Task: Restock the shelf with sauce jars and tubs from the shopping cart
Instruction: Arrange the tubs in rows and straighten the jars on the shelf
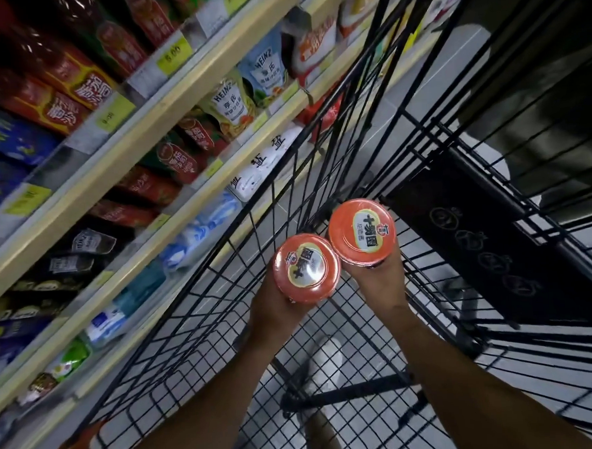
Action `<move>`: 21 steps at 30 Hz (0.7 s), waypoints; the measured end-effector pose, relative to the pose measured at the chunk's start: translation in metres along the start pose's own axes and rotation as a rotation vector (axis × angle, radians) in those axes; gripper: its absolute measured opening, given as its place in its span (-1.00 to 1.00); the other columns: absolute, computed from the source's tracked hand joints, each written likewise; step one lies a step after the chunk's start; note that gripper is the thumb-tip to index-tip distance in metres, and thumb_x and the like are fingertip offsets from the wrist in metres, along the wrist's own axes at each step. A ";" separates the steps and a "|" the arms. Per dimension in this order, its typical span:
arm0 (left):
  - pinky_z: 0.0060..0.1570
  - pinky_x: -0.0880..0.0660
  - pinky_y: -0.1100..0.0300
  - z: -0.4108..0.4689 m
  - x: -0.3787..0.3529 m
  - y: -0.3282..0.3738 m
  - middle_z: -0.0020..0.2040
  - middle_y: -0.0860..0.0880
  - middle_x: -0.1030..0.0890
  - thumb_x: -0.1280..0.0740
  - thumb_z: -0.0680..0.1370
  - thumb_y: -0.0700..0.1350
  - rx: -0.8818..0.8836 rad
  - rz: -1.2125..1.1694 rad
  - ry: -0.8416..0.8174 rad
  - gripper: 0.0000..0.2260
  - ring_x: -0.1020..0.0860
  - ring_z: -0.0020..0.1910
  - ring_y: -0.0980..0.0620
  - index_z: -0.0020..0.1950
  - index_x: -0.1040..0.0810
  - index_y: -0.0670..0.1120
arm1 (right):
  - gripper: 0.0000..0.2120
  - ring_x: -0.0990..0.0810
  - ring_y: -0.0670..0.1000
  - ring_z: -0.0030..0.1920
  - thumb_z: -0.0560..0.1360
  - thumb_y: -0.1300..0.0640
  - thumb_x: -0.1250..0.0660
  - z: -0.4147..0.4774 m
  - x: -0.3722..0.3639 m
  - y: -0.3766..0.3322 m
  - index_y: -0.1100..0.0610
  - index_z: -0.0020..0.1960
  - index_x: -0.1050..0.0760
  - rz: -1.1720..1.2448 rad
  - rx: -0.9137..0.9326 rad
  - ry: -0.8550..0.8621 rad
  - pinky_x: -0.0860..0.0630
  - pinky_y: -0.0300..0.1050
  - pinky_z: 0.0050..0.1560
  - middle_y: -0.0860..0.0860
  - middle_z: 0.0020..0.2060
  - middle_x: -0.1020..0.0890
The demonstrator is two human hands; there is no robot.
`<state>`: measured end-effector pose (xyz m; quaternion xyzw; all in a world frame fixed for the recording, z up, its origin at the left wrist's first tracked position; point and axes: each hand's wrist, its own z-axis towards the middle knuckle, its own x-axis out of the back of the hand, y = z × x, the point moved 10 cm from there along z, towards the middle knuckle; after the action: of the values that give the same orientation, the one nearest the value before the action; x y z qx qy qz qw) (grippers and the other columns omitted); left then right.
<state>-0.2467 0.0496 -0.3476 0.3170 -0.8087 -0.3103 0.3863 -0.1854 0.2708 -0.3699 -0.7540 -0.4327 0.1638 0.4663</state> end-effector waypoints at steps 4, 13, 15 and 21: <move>0.15 -0.60 -0.04 -0.002 0.002 0.000 0.23 0.25 -0.62 -0.62 0.21 0.30 0.003 0.024 0.009 -0.10 -0.59 0.23 0.19 0.48 -0.31 0.31 | -0.19 -0.60 0.00 0.25 0.28 0.31 -0.64 -0.002 -0.003 -0.003 -0.05 0.40 -0.39 0.057 -0.054 -0.014 -0.51 0.23 0.31 -0.02 0.19 -0.64; 0.13 -0.63 0.01 -0.025 0.019 0.022 0.20 0.26 -0.63 -0.61 0.18 0.31 -0.009 0.020 -0.067 -0.09 -0.60 0.18 0.28 0.47 -0.29 0.35 | -0.33 -0.61 -0.07 0.21 0.33 0.13 -0.64 -0.025 0.005 -0.026 -0.06 0.34 -0.42 -0.002 -0.066 0.002 -0.58 -0.18 0.17 -0.14 0.11 -0.64; 0.10 -0.64 0.02 -0.034 0.027 0.030 0.20 0.25 -0.64 -0.63 0.20 0.27 -0.027 0.022 -0.064 -0.11 -0.60 0.17 0.27 0.45 -0.29 0.37 | -0.40 -0.60 -0.10 0.20 0.38 0.14 -0.61 -0.035 0.009 -0.037 -0.07 0.33 -0.43 0.054 -0.084 0.004 -0.58 -0.13 0.23 -0.12 0.13 -0.63; 0.14 -0.63 -0.03 -0.066 0.048 0.057 0.19 0.26 -0.64 -0.64 0.20 0.18 -0.050 -0.041 -0.091 -0.16 -0.61 0.17 0.24 0.39 -0.33 0.42 | -0.11 -0.62 -0.10 0.17 0.15 -0.11 -0.70 -0.083 0.027 -0.084 -0.08 0.39 -0.41 -0.045 -0.039 0.046 -0.57 0.12 0.26 -0.16 0.13 -0.65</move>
<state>-0.2314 0.0310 -0.2510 0.3092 -0.8108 -0.3525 0.3504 -0.1576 0.2624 -0.2527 -0.7566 -0.4417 0.1274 0.4650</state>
